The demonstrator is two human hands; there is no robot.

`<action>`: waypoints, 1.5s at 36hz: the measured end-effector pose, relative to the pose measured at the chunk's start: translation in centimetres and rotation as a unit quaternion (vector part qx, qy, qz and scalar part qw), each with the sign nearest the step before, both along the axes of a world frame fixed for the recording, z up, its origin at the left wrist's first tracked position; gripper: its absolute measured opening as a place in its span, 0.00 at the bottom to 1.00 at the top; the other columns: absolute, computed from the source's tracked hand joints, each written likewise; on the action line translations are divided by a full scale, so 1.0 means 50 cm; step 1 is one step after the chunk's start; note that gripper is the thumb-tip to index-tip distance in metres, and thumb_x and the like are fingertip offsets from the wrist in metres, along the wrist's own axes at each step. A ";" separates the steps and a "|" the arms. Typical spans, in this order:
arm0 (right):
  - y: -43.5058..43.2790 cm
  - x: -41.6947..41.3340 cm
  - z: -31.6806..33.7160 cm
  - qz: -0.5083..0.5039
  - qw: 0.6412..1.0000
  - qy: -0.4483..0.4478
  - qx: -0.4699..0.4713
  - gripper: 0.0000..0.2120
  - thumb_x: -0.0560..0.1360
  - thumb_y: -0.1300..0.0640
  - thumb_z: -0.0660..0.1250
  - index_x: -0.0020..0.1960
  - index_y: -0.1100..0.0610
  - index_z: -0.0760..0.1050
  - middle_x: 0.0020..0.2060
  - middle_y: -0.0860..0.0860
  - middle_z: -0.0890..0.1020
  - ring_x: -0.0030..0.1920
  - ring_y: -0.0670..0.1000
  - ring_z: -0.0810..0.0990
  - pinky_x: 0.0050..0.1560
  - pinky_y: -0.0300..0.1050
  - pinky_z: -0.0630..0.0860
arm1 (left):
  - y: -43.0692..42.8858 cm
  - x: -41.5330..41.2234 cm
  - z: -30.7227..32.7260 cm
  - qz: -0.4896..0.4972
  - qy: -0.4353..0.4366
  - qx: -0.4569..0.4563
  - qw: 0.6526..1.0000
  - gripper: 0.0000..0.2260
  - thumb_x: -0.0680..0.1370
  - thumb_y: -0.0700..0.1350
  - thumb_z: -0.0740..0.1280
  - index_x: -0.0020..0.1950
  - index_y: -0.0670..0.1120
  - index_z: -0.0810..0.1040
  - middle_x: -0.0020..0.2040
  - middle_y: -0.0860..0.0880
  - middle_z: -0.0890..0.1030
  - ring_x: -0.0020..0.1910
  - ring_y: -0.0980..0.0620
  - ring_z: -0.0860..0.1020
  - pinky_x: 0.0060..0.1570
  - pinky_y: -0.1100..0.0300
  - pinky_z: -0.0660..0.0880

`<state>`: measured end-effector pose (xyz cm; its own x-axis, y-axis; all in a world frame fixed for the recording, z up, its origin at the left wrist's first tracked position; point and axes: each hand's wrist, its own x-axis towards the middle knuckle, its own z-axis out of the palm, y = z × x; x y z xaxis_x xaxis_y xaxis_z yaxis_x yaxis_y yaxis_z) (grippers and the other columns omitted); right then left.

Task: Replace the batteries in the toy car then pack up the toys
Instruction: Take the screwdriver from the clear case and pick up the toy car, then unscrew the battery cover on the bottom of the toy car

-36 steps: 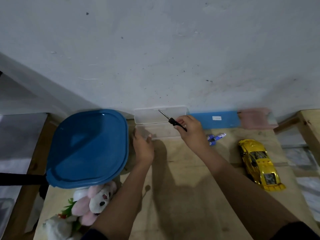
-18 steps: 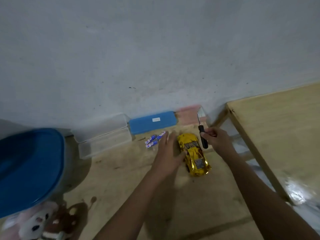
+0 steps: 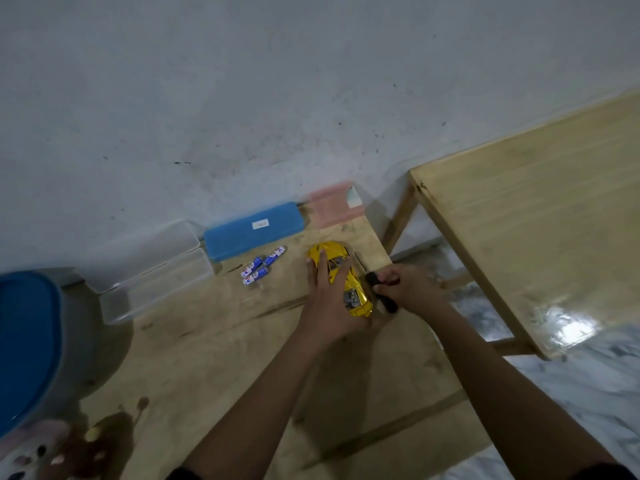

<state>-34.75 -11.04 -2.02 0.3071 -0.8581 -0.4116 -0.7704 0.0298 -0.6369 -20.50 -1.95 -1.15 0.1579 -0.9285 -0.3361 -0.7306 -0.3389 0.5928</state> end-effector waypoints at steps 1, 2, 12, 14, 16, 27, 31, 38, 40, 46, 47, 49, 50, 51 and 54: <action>0.002 -0.002 0.000 0.004 1.000 0.000 -0.003 0.12 0.71 0.60 0.71 0.53 0.62 0.78 0.51 0.56 0.82 0.48 0.48 0.77 0.44 0.34 0.69 | 0.000 -0.001 0.001 0.001 -0.002 0.001 1.000 0.49 0.66 0.54 0.77 0.77 0.57 0.47 0.77 0.49 0.35 0.74 0.43 0.32 0.71 0.44 0.55; 0.004 -0.003 -0.001 0.008 1.000 0.001 -0.007 0.12 0.71 0.59 0.71 0.53 0.62 0.78 0.50 0.55 0.82 0.47 0.48 0.77 0.41 0.32 0.69 | 0.000 -0.002 0.002 0.003 -0.002 0.000 1.000 0.49 0.66 0.53 0.76 0.77 0.56 0.47 0.77 0.49 0.35 0.74 0.43 0.32 0.71 0.44 0.55; 0.047 -0.013 -0.019 0.040 0.990 -0.021 -0.135 0.12 0.69 0.63 0.72 0.51 0.63 0.78 0.45 0.57 0.79 0.42 0.50 0.74 0.38 0.24 0.65 | 0.030 0.023 0.000 0.008 0.014 -0.030 0.999 0.47 0.65 0.55 0.77 0.76 0.56 0.52 0.78 0.53 0.41 0.75 0.47 0.35 0.71 0.45 0.56; 0.053 -0.011 -0.019 0.039 0.989 -0.021 -0.144 0.13 0.70 0.63 0.71 0.54 0.62 0.77 0.47 0.56 0.78 0.44 0.48 0.72 0.41 0.27 0.66 | 0.038 0.033 0.001 0.013 0.018 -0.038 0.999 0.47 0.64 0.55 0.77 0.76 0.56 0.53 0.78 0.54 0.43 0.75 0.48 0.35 0.71 0.46 0.56; 0.058 -0.010 -0.022 0.035 0.989 -0.019 -0.140 0.14 0.72 0.61 0.70 0.56 0.61 0.76 0.49 0.55 0.77 0.46 0.49 0.73 0.46 0.34 0.67 | 0.048 0.042 0.003 0.018 0.025 -0.052 0.998 0.47 0.64 0.55 0.77 0.76 0.55 0.54 0.78 0.55 0.46 0.76 0.49 0.37 0.71 0.46 0.57; 0.046 0.030 0.036 0.006 0.983 -0.088 -0.161 0.12 0.74 0.61 0.67 0.57 0.63 0.77 0.52 0.58 0.77 0.52 0.54 0.76 0.49 0.43 0.70 | 0.097 0.088 0.030 0.043 0.086 -0.169 0.981 0.46 0.63 0.56 0.78 0.74 0.57 0.57 0.75 0.64 0.51 0.76 0.55 0.43 0.71 0.48 0.52; 0.040 0.103 0.118 0.050 0.972 -0.216 -0.071 0.14 0.79 0.54 0.60 0.64 0.53 0.72 0.58 0.46 0.76 0.56 0.43 0.73 0.50 0.30 0.68 | 0.103 0.104 0.064 0.074 0.128 -0.232 0.961 0.43 0.63 0.59 0.76 0.73 0.60 0.58 0.74 0.67 0.54 0.77 0.55 0.49 0.69 0.39 0.63; 0.048 0.221 0.212 0.041 0.894 -0.387 0.223 0.19 0.81 0.46 0.50 0.65 0.52 0.71 0.56 0.50 0.81 0.56 0.50 0.80 0.52 0.42 0.79 | 0.110 0.132 0.140 0.091 0.166 -0.369 0.910 0.41 0.64 0.51 0.77 0.73 0.50 0.61 0.74 0.50 0.63 0.74 0.47 0.61 0.63 0.39 0.71; 0.054 0.237 0.231 0.043 0.872 -0.404 0.273 0.21 0.80 0.43 0.49 0.60 0.52 0.74 0.50 0.50 0.84 0.51 0.50 0.83 0.47 0.42 0.80 | 0.117 0.142 0.158 0.097 0.185 -0.377 0.902 0.41 0.65 0.51 0.76 0.74 0.48 0.62 0.74 0.48 0.63 0.73 0.48 0.63 0.61 0.41 0.73; 0.056 0.271 0.257 0.023 0.845 -0.438 0.307 0.25 0.77 0.38 0.53 0.64 0.54 0.73 0.53 0.53 0.83 0.49 0.50 0.84 0.39 0.39 0.80 | 0.143 0.175 0.192 0.103 0.214 -0.341 0.910 0.42 0.66 0.53 0.75 0.76 0.50 0.58 0.74 0.59 0.62 0.72 0.57 0.64 0.61 0.54 0.75; 0.054 0.276 0.257 0.014 0.845 -0.445 0.297 0.25 0.77 0.38 0.55 0.66 0.52 0.71 0.56 0.54 0.81 0.49 0.49 0.84 0.39 0.39 0.79 | 0.146 0.178 0.193 0.108 0.217 -0.327 0.913 0.42 0.67 0.54 0.74 0.76 0.51 0.57 0.73 0.60 0.63 0.71 0.58 0.65 0.61 0.54 0.75; 0.050 0.284 0.261 0.001 0.848 -0.462 0.261 0.22 0.77 0.40 0.57 0.65 0.50 0.70 0.56 0.54 0.80 0.45 0.47 0.84 0.36 0.38 0.78 | 0.151 0.182 0.192 0.117 0.221 -0.306 0.918 0.42 0.67 0.55 0.75 0.76 0.55 0.57 0.72 0.58 0.66 0.70 0.58 0.67 0.62 0.54 0.74; 0.048 0.288 0.267 -0.002 0.852 -0.465 0.240 0.20 0.77 0.42 0.58 0.64 0.50 0.71 0.55 0.53 0.80 0.45 0.47 0.84 0.37 0.38 0.79 | 0.152 0.183 0.191 0.118 0.226 -0.299 0.920 0.42 0.67 0.54 0.75 0.76 0.56 0.57 0.71 0.57 0.67 0.69 0.57 0.68 0.62 0.53 0.74; 0.044 0.294 0.268 -0.002 0.857 -0.465 0.221 0.18 0.77 0.44 0.59 0.62 0.51 0.71 0.54 0.54 0.80 0.47 0.49 0.83 0.38 0.40 0.79 | 0.152 0.184 0.189 0.117 0.232 -0.291 0.921 0.42 0.67 0.52 0.76 0.75 0.59 0.57 0.71 0.56 0.69 0.68 0.57 0.69 0.61 0.53 0.75; 0.028 0.304 0.271 -0.025 0.864 -0.468 0.185 0.10 0.76 0.51 0.64 0.56 0.54 0.74 0.50 0.55 0.81 0.47 0.52 0.82 0.45 0.46 0.80 | 0.149 0.184 0.184 0.116 0.270 -0.254 0.921 0.40 0.66 0.54 0.77 0.71 0.69 0.57 0.71 0.54 0.69 0.67 0.53 0.72 0.61 0.55 0.75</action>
<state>-19.57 -9.62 11.52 0.6205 -0.7429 -0.2511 0.0859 0.3826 -0.9199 -11.28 5.48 8.07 0.3096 -0.9498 0.0456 -0.2253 -0.0267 0.9739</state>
